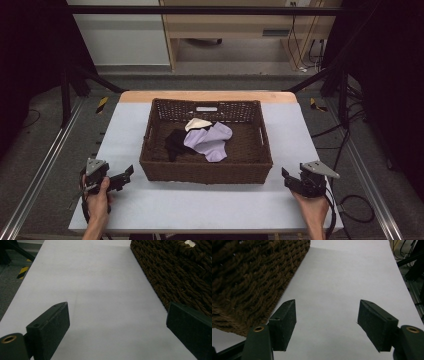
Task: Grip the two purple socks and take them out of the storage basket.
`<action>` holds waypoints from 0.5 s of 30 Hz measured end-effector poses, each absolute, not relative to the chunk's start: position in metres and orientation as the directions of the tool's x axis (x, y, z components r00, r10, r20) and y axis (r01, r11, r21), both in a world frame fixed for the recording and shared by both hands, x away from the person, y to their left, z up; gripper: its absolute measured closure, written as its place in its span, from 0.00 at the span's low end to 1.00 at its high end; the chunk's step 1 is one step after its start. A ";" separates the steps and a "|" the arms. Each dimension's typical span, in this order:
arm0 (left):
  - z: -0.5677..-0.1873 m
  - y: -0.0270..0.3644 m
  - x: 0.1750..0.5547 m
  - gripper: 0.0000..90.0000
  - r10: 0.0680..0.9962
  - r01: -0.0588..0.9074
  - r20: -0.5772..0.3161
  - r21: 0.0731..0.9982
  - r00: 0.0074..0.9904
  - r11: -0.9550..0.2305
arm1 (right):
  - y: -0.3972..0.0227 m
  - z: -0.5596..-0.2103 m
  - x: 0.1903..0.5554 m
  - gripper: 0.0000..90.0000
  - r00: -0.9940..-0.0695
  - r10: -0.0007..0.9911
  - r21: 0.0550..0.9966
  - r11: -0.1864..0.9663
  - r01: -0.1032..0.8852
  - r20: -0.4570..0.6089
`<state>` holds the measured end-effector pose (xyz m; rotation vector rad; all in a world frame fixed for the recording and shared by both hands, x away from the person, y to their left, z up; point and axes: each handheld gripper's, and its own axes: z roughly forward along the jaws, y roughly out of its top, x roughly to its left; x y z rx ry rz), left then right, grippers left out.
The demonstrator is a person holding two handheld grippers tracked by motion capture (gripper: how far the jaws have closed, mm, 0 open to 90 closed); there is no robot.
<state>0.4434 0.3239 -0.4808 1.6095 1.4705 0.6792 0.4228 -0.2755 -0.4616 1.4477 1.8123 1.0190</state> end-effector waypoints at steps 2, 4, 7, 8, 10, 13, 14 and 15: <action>-0.481 0.324 0.443 0.05 0.976 0.526 -0.142 0.850 0.167 0.033 | -0.276 -0.461 0.422 0.35 -0.228 0.974 0.853 0.106 0.511 0.015; -0.481 0.324 0.444 0.05 0.976 0.526 -0.143 0.850 0.167 0.035 | -0.277 -0.456 0.420 0.35 -0.227 0.974 0.860 0.093 0.501 0.027; -0.481 0.324 0.443 0.05 0.975 0.525 -0.140 0.851 0.174 0.029 | -0.277 -0.449 0.418 0.36 -0.225 0.973 0.871 0.064 0.488 0.054; -0.481 0.324 0.443 0.05 0.975 0.524 -0.138 0.851 0.175 0.027 | -0.277 -0.446 0.417 0.36 -0.227 0.972 0.874 0.057 0.482 0.061; -0.481 0.324 0.443 0.05 0.974 0.524 -0.138 0.851 0.178 0.025 | -0.277 -0.443 0.417 0.36 -0.228 0.972 0.878 0.056 0.476 0.062; -0.481 0.324 0.443 0.06 0.974 0.525 -0.139 0.850 0.179 0.025 | -0.275 -0.433 0.415 0.37 -0.230 0.971 0.888 0.051 0.457 0.062; -0.481 0.324 0.444 0.06 0.974 0.528 -0.142 0.849 0.177 0.028 | -0.274 -0.427 0.414 0.38 -0.231 0.971 0.892 0.046 0.449 0.066; -0.481 0.324 0.444 0.06 0.974 0.528 -0.142 0.849 0.177 0.028 | -0.274 -0.427 0.414 0.38 -0.231 0.971 0.892 0.046 0.449 0.066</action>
